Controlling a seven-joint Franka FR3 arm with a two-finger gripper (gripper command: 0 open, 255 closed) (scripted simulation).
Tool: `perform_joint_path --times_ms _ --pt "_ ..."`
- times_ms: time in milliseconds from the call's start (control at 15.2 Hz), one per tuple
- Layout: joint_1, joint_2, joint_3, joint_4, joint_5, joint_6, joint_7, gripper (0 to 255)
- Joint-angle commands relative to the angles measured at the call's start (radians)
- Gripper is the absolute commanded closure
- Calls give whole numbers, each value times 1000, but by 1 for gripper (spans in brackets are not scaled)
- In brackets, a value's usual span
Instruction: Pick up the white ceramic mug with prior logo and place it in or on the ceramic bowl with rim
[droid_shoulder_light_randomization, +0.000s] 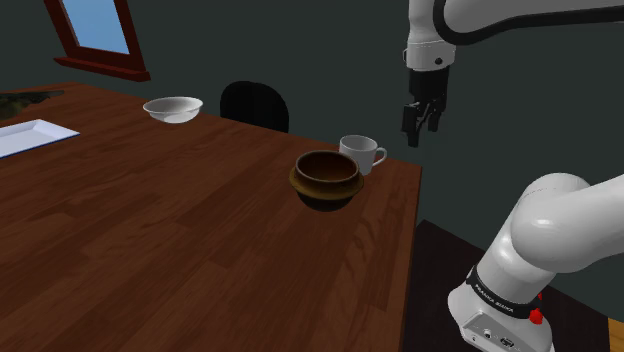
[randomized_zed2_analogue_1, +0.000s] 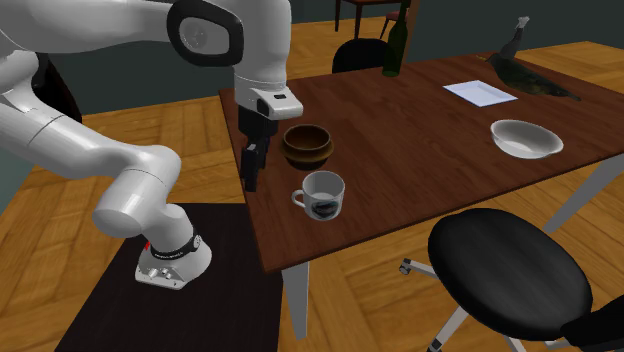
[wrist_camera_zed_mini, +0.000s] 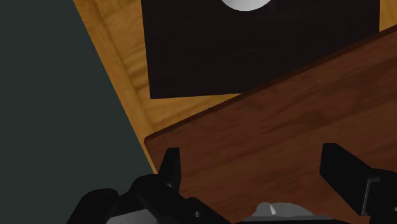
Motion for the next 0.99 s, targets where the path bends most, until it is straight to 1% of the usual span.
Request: perform_joint_path --times_ms 0,528,858,924 --pt "0 0 0 0 0 0 0 0" --pt "32 260 39 122 79 179 53 0" --pt "50 424 63 232 115 261 77 0" --pt "51 441 65 246 118 269 79 0"
